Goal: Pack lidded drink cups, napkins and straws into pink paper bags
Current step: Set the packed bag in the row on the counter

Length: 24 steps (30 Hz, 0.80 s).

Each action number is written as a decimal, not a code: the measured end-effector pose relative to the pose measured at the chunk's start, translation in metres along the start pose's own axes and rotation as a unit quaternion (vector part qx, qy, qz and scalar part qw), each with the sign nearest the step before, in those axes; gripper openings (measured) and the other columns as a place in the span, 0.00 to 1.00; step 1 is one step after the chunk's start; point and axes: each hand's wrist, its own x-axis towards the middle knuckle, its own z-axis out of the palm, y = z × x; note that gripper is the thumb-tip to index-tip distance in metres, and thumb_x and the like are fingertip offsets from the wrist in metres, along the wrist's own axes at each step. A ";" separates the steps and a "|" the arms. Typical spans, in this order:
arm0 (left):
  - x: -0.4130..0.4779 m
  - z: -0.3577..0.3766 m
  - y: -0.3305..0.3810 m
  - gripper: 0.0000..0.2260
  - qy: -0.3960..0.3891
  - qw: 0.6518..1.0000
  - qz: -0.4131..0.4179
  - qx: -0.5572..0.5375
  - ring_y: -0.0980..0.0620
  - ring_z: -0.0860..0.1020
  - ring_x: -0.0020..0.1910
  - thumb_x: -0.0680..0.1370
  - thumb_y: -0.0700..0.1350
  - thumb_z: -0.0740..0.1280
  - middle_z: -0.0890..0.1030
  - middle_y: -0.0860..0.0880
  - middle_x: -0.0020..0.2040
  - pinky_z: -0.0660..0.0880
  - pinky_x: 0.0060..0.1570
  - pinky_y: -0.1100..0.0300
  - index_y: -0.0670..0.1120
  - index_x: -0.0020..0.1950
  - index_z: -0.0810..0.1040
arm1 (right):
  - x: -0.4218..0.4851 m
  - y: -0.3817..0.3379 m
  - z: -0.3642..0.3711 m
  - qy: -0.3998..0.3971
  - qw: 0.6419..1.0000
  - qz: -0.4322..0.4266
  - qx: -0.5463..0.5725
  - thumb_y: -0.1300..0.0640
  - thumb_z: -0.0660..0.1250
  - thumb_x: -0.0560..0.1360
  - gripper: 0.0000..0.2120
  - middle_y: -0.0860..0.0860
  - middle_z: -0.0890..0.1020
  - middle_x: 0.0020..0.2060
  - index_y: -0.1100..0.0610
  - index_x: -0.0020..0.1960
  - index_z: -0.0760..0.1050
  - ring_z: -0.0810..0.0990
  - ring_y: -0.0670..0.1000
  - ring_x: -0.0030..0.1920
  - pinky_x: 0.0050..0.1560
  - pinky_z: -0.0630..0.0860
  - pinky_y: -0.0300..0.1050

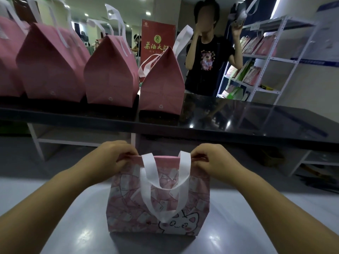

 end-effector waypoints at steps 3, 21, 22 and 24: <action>-0.004 0.000 -0.002 0.07 0.026 1.000 -0.001 -0.003 0.59 0.75 0.41 0.73 0.41 0.69 0.75 0.58 0.41 0.70 0.39 0.72 0.51 0.50 0.80 | -0.007 0.003 0.001 0.019 0.999 0.034 -0.037 0.50 0.69 0.73 0.05 0.44 0.78 0.45 0.49 0.48 0.79 0.76 0.46 0.46 0.48 0.77 0.43; 0.023 -0.036 0.046 0.19 0.142 0.979 0.081 -0.124 0.65 0.80 0.43 0.68 0.28 0.70 0.83 0.56 0.42 0.75 0.44 0.73 0.52 0.48 0.82 | -0.042 0.033 -0.062 0.199 0.972 0.012 0.124 0.60 0.67 0.75 0.07 0.42 0.81 0.40 0.48 0.46 0.79 0.80 0.42 0.42 0.43 0.77 0.35; 0.030 -0.038 0.053 0.21 0.148 0.976 0.087 -0.131 0.64 0.80 0.44 0.68 0.27 0.69 0.83 0.54 0.43 0.76 0.45 0.71 0.53 0.48 0.81 | -0.043 0.034 -0.071 0.219 0.967 0.002 0.129 0.61 0.67 0.75 0.07 0.42 0.81 0.39 0.49 0.46 0.79 0.79 0.41 0.41 0.42 0.77 0.34; 0.045 -0.042 0.065 0.23 0.160 0.973 0.092 -0.140 0.62 0.81 0.44 0.69 0.25 0.66 0.83 0.55 0.44 0.77 0.45 0.69 0.52 0.50 0.82 | -0.044 0.038 -0.091 0.252 0.959 -0.015 0.126 0.62 0.67 0.75 0.07 0.43 0.80 0.39 0.50 0.46 0.78 0.79 0.40 0.41 0.41 0.75 0.31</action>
